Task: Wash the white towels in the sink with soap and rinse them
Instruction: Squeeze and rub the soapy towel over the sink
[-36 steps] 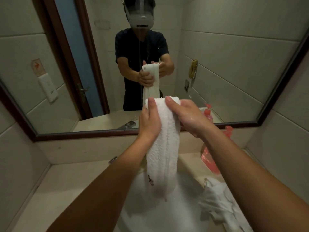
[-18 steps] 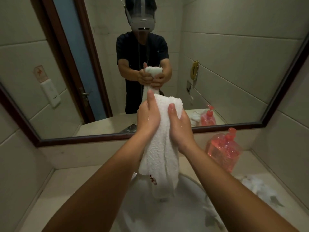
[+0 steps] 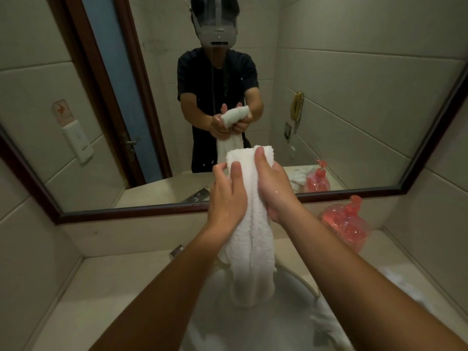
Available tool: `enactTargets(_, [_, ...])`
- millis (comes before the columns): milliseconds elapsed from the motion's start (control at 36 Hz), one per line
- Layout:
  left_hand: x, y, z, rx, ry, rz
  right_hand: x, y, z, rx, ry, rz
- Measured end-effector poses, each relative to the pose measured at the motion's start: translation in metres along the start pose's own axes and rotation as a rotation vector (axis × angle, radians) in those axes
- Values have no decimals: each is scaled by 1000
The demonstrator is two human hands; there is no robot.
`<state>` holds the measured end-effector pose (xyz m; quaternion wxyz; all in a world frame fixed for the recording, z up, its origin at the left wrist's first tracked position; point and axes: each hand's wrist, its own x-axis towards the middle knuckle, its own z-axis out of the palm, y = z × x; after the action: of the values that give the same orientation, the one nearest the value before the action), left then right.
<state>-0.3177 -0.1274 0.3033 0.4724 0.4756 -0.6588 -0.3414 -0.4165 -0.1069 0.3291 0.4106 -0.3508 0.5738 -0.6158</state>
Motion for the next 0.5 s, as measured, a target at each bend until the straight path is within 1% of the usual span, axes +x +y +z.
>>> enactTargets(111, [7,-2,3,-61,12,-154,-5,15,-12,23,-53,7])
enactTargets(194, [7,2,2,-96,-14,-210,-11,30,-20,-2,-97,-23])
enactTargets(250, [4,4,1,-107,-82,-188,-13,37,-21,20,-79,-17])
enactTargets(333, [4,7,0,-134,-162,-108,-15,35,-23,108,-82,6])
enactTargets(389, [13,7,-5,-237,-213,-122,-17,29,-25,167,-128,25])
enactTargets(500, [27,9,-14,-546,-346,-202,-14,23,-28,213,-221,70])
